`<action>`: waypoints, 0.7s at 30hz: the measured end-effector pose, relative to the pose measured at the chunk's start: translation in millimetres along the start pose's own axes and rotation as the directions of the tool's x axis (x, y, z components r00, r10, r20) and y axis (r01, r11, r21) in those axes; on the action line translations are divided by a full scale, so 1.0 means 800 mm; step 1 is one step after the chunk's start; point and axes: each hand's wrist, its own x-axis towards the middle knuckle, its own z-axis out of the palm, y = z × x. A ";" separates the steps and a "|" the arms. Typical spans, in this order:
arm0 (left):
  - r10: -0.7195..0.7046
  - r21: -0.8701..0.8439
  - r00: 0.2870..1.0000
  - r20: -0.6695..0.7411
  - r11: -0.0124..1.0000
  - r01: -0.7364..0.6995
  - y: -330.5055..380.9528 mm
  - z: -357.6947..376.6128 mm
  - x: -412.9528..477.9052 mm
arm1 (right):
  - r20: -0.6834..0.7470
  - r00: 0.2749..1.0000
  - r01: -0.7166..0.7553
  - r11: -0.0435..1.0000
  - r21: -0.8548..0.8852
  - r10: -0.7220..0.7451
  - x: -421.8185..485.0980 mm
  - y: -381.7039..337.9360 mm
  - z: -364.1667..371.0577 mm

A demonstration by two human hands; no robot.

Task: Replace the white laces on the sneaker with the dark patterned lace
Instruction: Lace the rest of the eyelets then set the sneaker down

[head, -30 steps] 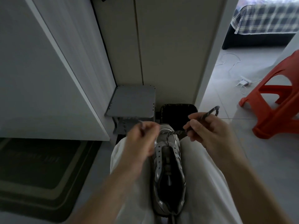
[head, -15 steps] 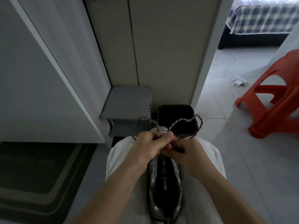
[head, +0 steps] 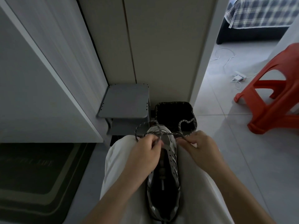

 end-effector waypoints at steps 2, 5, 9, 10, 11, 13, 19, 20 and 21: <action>-0.001 0.131 0.996 0.093 0.991 -0.011 -0.010 0.008 -0.006 | 0.001 0.999 -0.038 0.999 -0.003 0.038 0.002 0.008 0.003; 0.073 0.219 0.996 0.056 0.972 -0.084 -0.021 0.024 -0.010 | -0.006 0.996 -0.093 0.994 0.058 0.094 -0.001 0.011 0.014; 0.133 0.303 0.990 -0.056 0.947 -0.110 -0.025 0.040 -0.006 | 0.069 0.992 -0.112 0.993 0.049 0.108 -0.002 0.009 0.021; 0.119 0.299 0.990 -0.076 0.950 -0.091 -0.026 0.043 -0.005 | 0.066 0.994 -0.085 0.996 -0.010 0.085 -0.002 0.009 0.022; 0.105 0.288 0.990 -0.094 0.955 -0.074 -0.026 0.046 -0.005 | 0.042 0.998 -0.052 0.996 -0.079 0.055 -0.003 0.007 0.022; 0.092 0.255 0.988 -0.127 0.965 -0.058 -0.025 0.051 -0.006 | -0.032 0.999 -0.021 0.984 -0.177 0.016 -0.001 0.002 0.022; 0.080 0.172 0.981 -0.178 0.984 -0.048 -0.027 0.057 -0.004 | -0.012 0.997 -0.076 0.997 -0.019 0.076 0.013 0.002 0.037; 0.078 0.167 0.981 -0.178 0.985 -0.048 -0.028 0.057 -0.004 | -0.019 0.997 -0.074 0.997 -0.011 0.073 0.014 0.004 0.038; 0.078 0.165 0.981 -0.178 0.985 -0.048 -0.028 0.057 -0.003 | -0.022 0.997 -0.070 0.998 -0.004 0.070 0.014 0.005 0.039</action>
